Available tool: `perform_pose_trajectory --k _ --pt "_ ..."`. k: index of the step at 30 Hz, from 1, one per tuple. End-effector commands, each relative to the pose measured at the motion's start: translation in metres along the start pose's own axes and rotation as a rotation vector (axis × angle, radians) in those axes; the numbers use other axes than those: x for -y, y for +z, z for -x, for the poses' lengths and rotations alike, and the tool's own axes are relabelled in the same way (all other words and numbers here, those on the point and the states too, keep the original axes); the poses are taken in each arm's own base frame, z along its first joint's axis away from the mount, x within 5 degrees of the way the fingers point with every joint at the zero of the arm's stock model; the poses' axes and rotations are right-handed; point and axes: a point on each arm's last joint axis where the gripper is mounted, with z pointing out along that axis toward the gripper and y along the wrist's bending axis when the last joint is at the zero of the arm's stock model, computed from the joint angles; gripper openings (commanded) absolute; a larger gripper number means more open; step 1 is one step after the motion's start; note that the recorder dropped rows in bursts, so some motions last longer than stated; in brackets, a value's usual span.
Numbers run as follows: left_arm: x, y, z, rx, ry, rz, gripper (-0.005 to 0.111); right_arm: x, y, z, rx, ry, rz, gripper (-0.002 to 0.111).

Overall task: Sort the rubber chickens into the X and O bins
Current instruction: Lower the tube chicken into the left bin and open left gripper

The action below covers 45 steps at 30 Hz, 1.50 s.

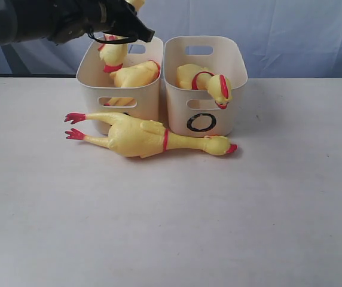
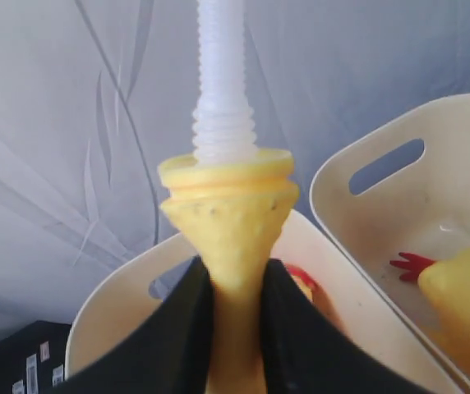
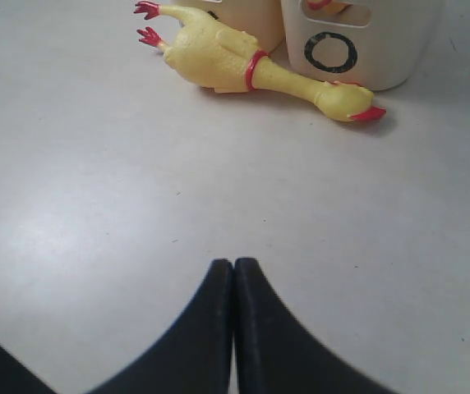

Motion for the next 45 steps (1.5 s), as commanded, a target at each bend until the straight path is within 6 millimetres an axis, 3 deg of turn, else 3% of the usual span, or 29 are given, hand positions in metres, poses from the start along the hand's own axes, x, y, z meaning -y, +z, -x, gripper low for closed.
perform_pose_trajectory --k 1,18,24,29,34,45 --pt "-0.005 0.011 -0.016 -0.052 -0.024 0.016 0.0 0.001 0.0 -0.001 0.004 -0.007 -0.004 -0.001" --pt "-0.008 0.024 -0.05 -0.245 -0.014 0.075 0.001 0.001 0.0 -0.001 0.004 -0.007 -0.004 -0.001" --pt "-0.006 0.028 -0.056 -0.259 -0.027 0.068 0.015 0.001 0.0 -0.001 0.004 -0.007 -0.004 -0.001" --pt "-0.003 0.033 -0.063 -0.276 -0.031 0.063 0.043 0.001 0.0 -0.001 0.004 -0.007 -0.004 -0.001" --pt "-0.001 0.036 -0.069 -0.294 -0.051 0.059 0.059 0.001 0.0 -0.001 0.006 -0.007 -0.004 -0.001" --pt "-0.007 0.028 -0.069 -0.366 -0.039 0.101 0.063 0.001 0.0 -0.001 0.006 -0.008 -0.006 -0.001"
